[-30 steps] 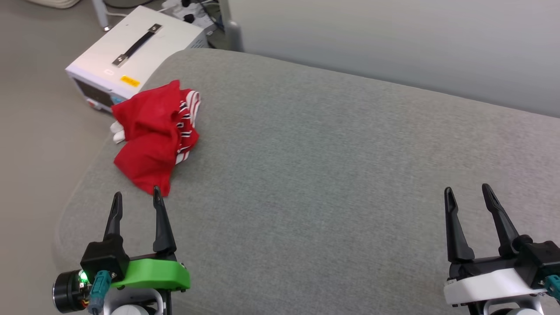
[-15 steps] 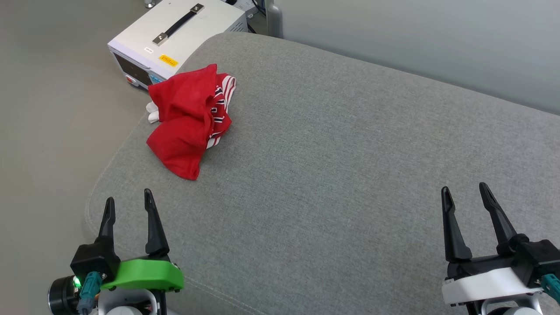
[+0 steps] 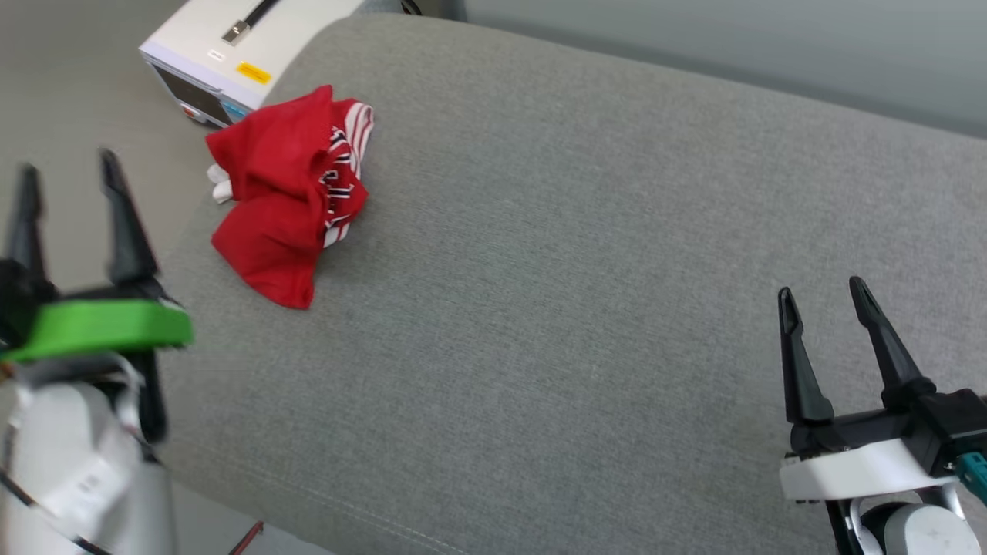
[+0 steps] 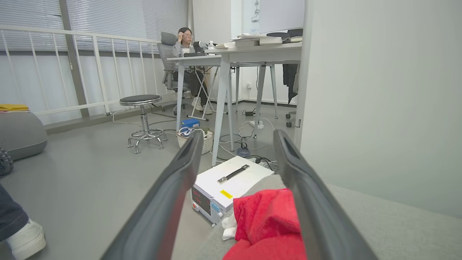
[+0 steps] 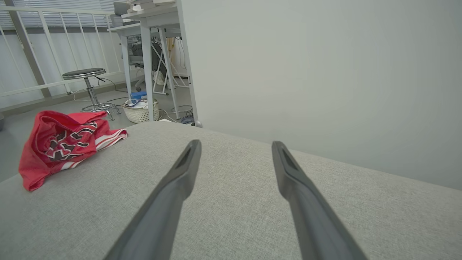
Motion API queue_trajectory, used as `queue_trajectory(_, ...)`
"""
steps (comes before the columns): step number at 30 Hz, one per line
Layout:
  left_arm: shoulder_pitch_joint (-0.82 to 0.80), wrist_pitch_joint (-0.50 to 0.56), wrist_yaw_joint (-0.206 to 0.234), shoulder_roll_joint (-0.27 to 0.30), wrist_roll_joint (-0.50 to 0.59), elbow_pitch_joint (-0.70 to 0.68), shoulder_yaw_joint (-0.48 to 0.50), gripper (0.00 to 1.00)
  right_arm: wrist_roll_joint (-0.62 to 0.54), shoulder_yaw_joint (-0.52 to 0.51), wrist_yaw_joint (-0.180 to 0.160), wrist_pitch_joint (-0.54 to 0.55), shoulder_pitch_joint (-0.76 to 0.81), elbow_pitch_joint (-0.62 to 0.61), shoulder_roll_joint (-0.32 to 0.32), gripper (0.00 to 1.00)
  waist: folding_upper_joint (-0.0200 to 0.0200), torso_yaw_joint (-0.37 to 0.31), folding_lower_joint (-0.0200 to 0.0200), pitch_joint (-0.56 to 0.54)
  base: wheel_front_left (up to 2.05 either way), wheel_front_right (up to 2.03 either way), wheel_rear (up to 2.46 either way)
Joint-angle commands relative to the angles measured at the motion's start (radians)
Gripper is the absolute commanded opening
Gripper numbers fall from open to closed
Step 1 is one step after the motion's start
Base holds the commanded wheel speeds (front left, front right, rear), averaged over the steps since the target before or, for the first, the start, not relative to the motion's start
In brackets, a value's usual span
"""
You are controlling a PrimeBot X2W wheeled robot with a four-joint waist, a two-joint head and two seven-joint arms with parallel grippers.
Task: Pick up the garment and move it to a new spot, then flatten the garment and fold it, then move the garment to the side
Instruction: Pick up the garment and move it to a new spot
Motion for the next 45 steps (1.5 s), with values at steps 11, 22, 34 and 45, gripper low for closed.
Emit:
queue_trajectory(11,-0.274,0.042,-0.059,0.206,-0.133,0.183,0.059,1.00,-0.010,-0.006,-0.001,-0.009,-0.069,-0.035,-0.030,1.00,0.0000,-0.131,-0.0001,0.174,0.00,0.00,0.00)
queue_trajectory(22,-0.474,0.635,-0.062,0.443,-0.536,0.401,-0.215,1.00,-0.016,-0.007,-0.001,-0.009,-0.127,-0.062,-0.061,1.00,0.0000,-0.166,-0.0001,0.279,0.00,0.00,0.00)
queue_trajectory(34,-0.489,0.988,-0.062,0.540,-0.712,0.489,-0.459,1.00,-0.018,-0.015,-0.001,-0.009,-0.155,-0.064,-0.078,1.00,0.0000,-0.209,-0.0001,0.345,0.00,0.00,0.00)
queue_trajectory(45,-0.508,0.991,-0.062,0.474,-0.692,0.613,-0.655,1.00,-0.016,-0.019,-0.001,-0.009,-0.172,-0.061,-0.084,1.00,0.0000,-0.218,-0.0001,0.379,0.00,0.00,0.00)
